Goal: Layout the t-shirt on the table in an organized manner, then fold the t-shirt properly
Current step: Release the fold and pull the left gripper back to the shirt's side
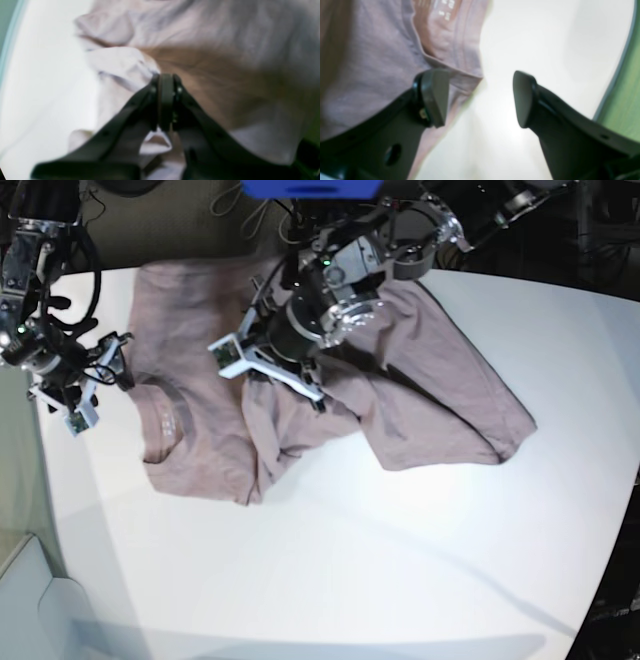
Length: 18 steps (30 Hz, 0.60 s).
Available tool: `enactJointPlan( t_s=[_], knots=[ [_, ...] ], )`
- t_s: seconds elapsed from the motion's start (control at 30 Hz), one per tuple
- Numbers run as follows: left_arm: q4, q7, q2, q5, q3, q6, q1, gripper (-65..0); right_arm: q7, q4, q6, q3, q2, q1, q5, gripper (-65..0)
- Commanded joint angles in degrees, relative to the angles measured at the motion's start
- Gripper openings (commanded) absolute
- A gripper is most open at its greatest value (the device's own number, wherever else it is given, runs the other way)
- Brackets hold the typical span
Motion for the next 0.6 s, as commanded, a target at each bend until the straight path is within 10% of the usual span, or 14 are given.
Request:
enactJointPlan(
  t_s=[0.0,0.57],
  knots=[
    [4.03,-1.61,0.29,0.71,-1.93,0.78,-0.54,-64.5,1.12,0.76,-0.03,0.15,0.04,0.66,0.79,-24.7],
    [10.89,-1.52,-1.11,-8.43,-9.31,0.25,2.18,-61.2,1.12,0.58,-0.03,-2.22,-1.72,0.74,0.79,-24.6]
  ],
)
